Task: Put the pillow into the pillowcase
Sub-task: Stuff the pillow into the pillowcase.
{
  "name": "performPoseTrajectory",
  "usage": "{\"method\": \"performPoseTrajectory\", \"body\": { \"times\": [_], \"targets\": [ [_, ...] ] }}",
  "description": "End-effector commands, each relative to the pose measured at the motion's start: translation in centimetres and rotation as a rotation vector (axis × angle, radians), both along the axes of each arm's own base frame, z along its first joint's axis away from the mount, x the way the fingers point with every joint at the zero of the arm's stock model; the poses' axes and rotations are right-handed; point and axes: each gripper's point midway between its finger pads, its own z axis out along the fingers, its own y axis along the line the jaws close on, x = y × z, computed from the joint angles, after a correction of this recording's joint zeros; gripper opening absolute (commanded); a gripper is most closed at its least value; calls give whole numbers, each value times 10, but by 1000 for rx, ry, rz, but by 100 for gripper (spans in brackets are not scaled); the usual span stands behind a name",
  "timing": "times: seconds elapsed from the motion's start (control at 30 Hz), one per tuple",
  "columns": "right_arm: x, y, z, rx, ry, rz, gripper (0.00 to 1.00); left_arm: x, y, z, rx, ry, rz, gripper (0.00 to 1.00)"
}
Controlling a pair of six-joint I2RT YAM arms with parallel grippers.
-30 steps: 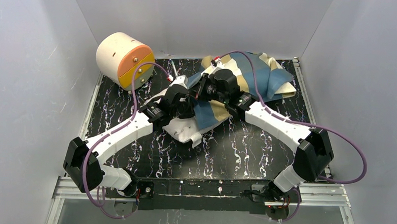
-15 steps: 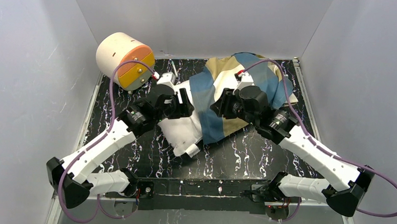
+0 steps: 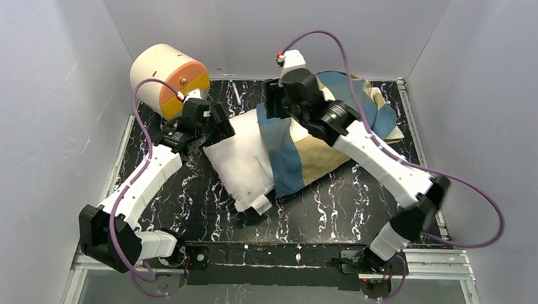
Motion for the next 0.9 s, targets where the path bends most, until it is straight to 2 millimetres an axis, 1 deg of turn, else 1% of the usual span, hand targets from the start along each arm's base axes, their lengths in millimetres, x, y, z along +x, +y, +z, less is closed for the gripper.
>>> {"method": "performPoseTrajectory", "body": {
  "times": [0.0, 0.07, 0.1, 0.2, 0.33, 0.37, 0.4, 0.5, 0.53, 0.57, 0.6, 0.67, 0.7, 0.73, 0.77, 0.8, 0.87],
  "targets": [
    [30, 21, -15, -146, -28, 31, 65, 3, 4, -25, -59, 32, 23, 86],
    [42, 33, -29, -181, -7, 45, 65, 5, 8, -36, -48, 52, 34, 88],
    [49, 41, -44, -206, 19, 51, 65, 5, 9, -42, -41, 66, 38, 88],
    [62, 56, -66, -246, 60, 68, 67, 3, 11, -61, -28, 110, 48, 91],
    [82, 64, -93, -293, 80, 62, 68, -3, 8, -82, -52, 132, 43, 92],
    [88, 62, -99, -302, 88, 54, 68, -5, 6, -87, -62, 140, 39, 89],
    [93, 61, -108, -315, 101, 49, 68, -7, 4, -92, -76, 145, 32, 84],
    [104, 54, -133, -362, 140, 33, 68, -10, -6, -100, -124, 148, -5, 64],
    [106, 53, -139, -376, 150, 31, 68, -10, -8, -100, -131, 143, -9, 55],
    [109, 51, -145, -391, 158, 31, 68, -9, -8, -99, -137, 133, -9, 43],
    [111, 49, -151, -409, 165, 28, 67, -9, -8, -98, -139, 126, -10, 33],
    [113, 45, -160, -441, 174, 21, 63, -9, -14, -96, -158, 121, -42, 14],
    [114, 43, -163, -450, 176, 20, 58, -8, -16, -94, -164, 115, -52, 5],
    [114, 42, -164, -453, 178, 21, 51, -8, -18, -93, -168, 112, -60, 0],
    [115, 42, -164, -451, 179, 22, 40, -7, -20, -91, -176, 105, -66, 0],
    [115, 42, -159, -442, 172, 22, 27, -6, -21, -89, -185, 101, -72, 0],
    [115, 44, -145, -413, 147, 24, 12, -5, -25, -83, -200, 82, -87, 0]
  ]
}}
